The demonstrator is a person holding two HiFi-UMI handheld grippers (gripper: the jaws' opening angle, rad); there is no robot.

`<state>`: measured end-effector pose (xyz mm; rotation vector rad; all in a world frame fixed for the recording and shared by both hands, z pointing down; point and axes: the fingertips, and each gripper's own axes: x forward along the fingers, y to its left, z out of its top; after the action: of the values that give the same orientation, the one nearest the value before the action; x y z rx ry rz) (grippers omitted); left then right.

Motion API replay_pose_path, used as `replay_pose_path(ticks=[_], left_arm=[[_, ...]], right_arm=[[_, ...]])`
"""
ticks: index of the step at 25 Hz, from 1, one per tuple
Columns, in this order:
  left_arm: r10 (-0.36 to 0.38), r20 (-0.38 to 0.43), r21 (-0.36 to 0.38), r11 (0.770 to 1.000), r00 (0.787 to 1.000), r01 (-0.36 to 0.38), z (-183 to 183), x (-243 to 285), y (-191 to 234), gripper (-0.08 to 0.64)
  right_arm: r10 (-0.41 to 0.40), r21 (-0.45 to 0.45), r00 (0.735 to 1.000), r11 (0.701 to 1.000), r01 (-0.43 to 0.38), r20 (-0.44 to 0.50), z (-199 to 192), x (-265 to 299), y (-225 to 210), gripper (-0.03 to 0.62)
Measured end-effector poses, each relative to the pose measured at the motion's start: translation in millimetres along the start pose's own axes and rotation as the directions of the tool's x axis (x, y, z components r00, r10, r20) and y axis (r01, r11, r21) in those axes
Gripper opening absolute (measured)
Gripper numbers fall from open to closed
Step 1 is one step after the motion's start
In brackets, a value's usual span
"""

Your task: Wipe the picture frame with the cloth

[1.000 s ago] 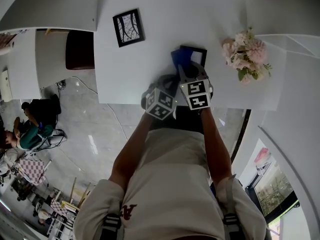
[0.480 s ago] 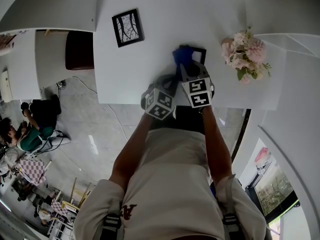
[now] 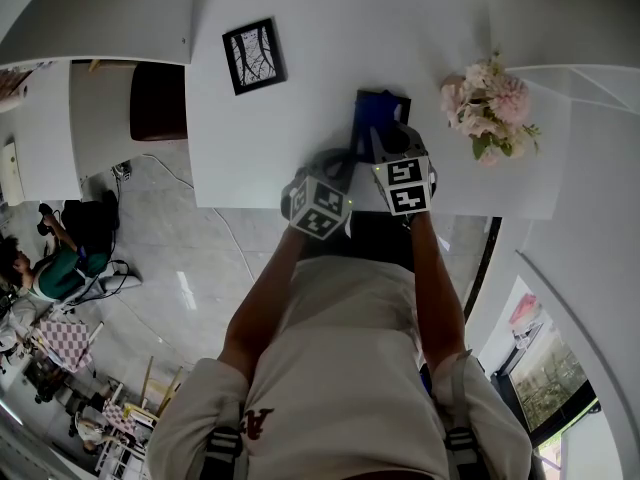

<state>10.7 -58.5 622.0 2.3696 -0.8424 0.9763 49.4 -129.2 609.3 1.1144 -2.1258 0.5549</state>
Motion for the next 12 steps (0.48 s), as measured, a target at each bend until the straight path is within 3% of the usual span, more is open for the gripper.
replay_pose_path(ticks=[12], left_arm=[[0.001,-0.003,-0.004,1.000,1.000,-0.001,-0.4,0.6,0.4,-0.002]], right_arm=[[-0.047,0.024,0.999,0.999,0.047,-0.004,-7.7,-12.3,-24.1,0.037]])
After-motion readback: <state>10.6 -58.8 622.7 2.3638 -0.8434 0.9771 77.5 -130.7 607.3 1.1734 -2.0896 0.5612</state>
